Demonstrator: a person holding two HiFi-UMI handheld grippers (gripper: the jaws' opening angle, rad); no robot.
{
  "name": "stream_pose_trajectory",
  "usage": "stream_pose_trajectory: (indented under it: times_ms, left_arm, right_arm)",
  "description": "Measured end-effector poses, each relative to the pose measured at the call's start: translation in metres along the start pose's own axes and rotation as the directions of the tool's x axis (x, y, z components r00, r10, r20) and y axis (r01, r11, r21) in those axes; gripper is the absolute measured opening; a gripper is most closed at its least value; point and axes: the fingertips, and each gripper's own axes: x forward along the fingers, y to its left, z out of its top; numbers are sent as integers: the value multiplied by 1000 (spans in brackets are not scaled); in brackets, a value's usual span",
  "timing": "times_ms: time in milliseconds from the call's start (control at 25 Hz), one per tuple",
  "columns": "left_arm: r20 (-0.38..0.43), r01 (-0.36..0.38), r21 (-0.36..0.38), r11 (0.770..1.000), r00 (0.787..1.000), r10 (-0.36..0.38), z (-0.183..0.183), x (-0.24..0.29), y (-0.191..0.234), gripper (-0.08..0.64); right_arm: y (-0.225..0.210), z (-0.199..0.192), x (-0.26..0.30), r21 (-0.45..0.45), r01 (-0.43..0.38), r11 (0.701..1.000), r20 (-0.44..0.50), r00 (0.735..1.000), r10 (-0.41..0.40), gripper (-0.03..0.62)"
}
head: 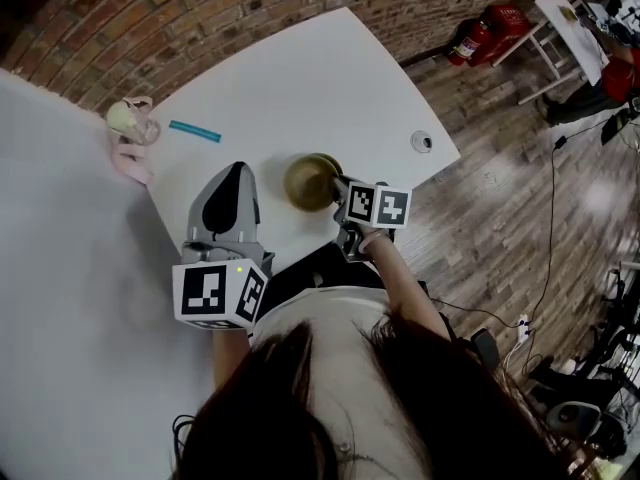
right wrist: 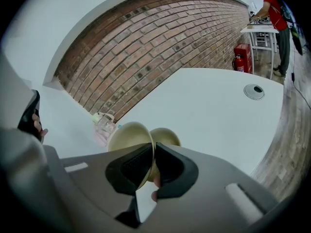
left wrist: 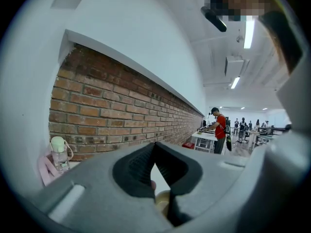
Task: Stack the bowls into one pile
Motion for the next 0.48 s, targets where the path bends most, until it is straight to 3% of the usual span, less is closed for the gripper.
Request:
stream_pose_trajectory:
  times_ms: [480]
  left_arm:
    - [-44,32,-2,999,999,-32,-8,21,1,0]
  right_arm:
    - [-15,0,6,13,47,999,-10,999,-46,28]
